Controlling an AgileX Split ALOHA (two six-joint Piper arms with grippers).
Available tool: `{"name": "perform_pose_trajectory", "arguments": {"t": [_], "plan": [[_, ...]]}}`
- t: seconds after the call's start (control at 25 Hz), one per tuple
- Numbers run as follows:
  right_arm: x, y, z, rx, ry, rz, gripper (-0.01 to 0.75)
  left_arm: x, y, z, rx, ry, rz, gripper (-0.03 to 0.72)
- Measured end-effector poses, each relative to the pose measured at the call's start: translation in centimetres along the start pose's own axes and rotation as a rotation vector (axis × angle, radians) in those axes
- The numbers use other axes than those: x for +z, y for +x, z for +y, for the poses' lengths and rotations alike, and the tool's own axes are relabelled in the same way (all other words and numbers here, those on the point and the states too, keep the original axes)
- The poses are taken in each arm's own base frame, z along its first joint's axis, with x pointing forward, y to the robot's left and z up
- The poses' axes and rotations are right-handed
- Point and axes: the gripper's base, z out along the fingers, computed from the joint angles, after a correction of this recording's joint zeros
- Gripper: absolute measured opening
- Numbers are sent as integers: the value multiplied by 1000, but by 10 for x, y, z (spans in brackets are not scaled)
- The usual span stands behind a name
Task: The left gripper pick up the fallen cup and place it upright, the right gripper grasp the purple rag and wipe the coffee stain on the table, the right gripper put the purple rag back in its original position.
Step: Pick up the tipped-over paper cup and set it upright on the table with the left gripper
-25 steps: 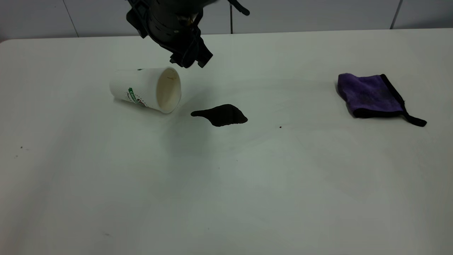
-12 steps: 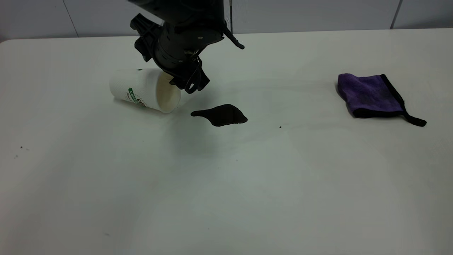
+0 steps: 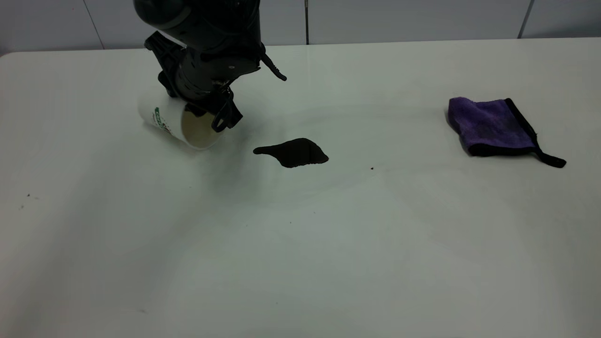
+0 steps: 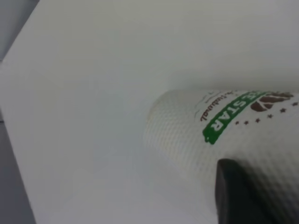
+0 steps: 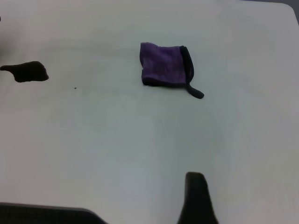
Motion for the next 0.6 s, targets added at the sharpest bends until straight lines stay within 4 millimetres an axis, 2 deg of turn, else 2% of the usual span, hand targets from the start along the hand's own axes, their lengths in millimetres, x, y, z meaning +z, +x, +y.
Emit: {"name": "perform_pose_trajectory", "arguments": {"t": [0.04,0.12,0.2,0.32,0.44,0.52,0.6], "plan": [[0,0,0,0,0,0,580,-4,-3,6,9,-21,-5,109],[0,0,0,0,0,0,580,-15,-13,20,15,-31,-31,34],[0,0,0,0,0,0,580,-35,-26,37,8,-30,-65,11],[0,0,0,0,0,0,580,-75,-46,77,-70,25,-111,9],[0,0,0,0,0,1,580,-101,-53,118,-160,155,-113,9],[0,0,0,0,0,1,580,-105,-50,138,-210,278,-81,9],[0,0,0,0,0,1,580,-95,-44,154,-220,383,-47,9]]}}
